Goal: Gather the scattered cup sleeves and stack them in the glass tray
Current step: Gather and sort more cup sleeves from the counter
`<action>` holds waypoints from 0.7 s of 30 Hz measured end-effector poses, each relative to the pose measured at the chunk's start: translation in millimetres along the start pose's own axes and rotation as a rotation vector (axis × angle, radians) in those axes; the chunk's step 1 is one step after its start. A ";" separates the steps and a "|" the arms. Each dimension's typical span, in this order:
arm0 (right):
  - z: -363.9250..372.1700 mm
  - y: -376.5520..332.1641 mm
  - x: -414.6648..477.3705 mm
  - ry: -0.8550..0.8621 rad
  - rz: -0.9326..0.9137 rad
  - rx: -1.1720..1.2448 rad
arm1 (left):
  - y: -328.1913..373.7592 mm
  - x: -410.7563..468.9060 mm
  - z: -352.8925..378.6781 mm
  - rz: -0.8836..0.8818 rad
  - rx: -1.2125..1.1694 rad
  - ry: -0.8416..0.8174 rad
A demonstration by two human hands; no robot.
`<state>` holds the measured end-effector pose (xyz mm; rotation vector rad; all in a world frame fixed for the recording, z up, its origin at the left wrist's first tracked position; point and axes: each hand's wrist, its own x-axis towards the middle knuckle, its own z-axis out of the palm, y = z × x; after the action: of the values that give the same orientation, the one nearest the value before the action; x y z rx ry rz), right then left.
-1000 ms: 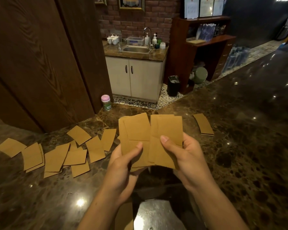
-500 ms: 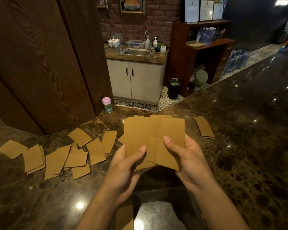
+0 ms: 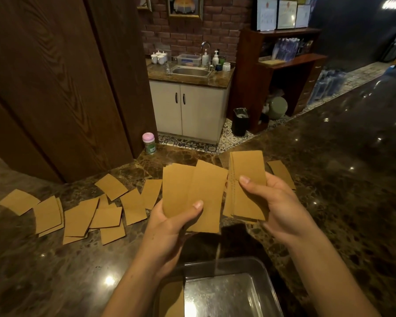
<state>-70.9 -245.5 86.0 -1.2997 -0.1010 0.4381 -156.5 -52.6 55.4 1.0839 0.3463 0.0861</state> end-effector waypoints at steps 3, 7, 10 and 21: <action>-4.5 -11.3 2.7 -0.050 -0.014 -0.084 | 0.4 -2.1 -2.4 -0.023 0.033 -0.012; 1.3 -20.7 5.4 -0.120 -0.052 -0.304 | -1.9 -2.3 0.1 -0.073 0.034 -0.032; 9.7 -23.1 -2.0 -0.037 -0.450 -0.490 | -0.5 -0.5 1.9 -0.151 -0.060 -0.030; -14.3 14.0 -23.7 -0.602 -1.241 -1.529 | 7.7 -3.4 -1.8 -0.135 -0.079 -0.089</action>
<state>-91.7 -264.4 72.8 -2.1350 -1.9286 -0.5126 -159.6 -48.3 62.2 0.9806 0.3327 -0.0683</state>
